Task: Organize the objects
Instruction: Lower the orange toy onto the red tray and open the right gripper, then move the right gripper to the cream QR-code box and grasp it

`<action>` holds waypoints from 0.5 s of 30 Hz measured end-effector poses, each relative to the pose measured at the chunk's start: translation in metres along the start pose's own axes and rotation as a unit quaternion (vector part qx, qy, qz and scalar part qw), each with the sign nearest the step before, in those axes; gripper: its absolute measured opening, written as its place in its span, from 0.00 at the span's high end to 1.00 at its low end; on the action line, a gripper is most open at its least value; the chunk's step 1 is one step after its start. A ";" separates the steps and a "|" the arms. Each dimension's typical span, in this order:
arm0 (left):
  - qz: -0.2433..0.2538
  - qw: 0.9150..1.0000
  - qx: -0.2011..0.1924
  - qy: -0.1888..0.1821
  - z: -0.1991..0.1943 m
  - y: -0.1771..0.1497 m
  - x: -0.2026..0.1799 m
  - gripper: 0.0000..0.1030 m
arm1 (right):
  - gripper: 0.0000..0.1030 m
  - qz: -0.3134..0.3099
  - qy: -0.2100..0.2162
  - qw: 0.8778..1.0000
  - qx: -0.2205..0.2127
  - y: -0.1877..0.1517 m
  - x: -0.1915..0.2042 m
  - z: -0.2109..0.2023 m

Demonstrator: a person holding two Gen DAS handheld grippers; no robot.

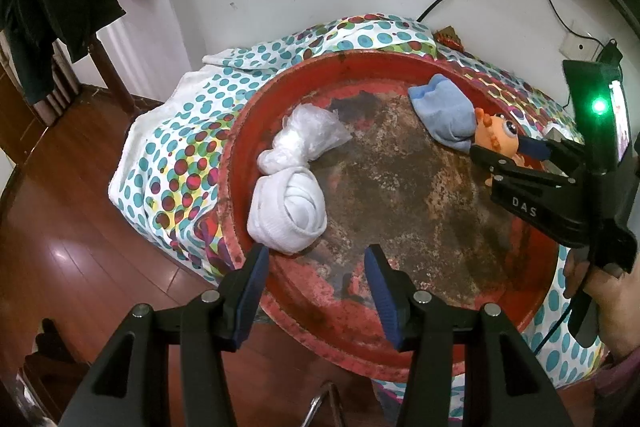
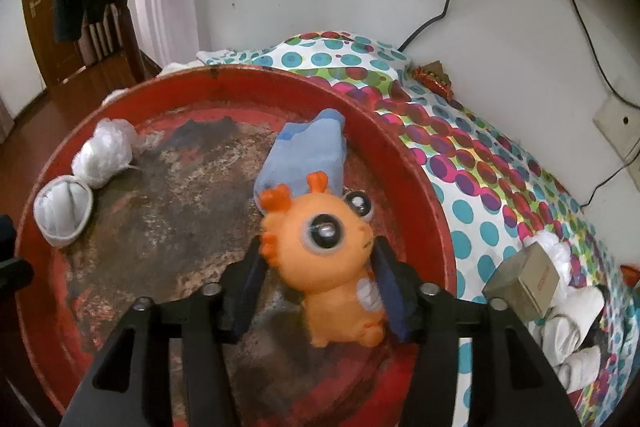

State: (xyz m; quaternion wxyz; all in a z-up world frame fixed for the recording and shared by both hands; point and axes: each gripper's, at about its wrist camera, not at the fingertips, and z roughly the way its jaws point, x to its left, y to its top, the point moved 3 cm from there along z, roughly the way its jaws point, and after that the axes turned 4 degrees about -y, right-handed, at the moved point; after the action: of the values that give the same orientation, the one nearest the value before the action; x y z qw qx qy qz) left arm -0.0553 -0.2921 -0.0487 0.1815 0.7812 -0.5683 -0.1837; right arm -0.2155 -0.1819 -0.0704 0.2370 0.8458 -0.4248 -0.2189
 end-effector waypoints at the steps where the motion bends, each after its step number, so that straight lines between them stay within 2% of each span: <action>1: 0.001 1.000 0.001 0.001 0.000 0.000 -0.001 0.51 | 0.38 0.007 0.007 1.000 -0.002 0.000 -0.002 -0.003; 5: 0.006 1.000 0.004 -0.001 0.002 -0.001 -0.006 0.51 | 0.32 0.008 0.010 1.000 -0.015 -0.003 -0.003 -0.017; 10: 0.020 1.000 0.006 -0.004 0.003 -0.003 -0.015 0.51 | 0.29 0.014 0.022 0.999 -0.029 -0.013 -0.010 -0.040; 15: 0.035 0.999 0.009 -0.004 0.005 -0.005 -0.028 0.51 | 0.27 0.041 0.034 0.998 -0.041 -0.034 -0.034 -0.067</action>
State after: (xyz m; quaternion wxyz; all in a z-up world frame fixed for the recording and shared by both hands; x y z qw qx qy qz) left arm -0.0615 -0.2644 -0.0538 0.1788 0.7618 -0.5975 -0.1754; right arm -0.1746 -0.1216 -0.0316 0.2946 0.8241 -0.4419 -0.1971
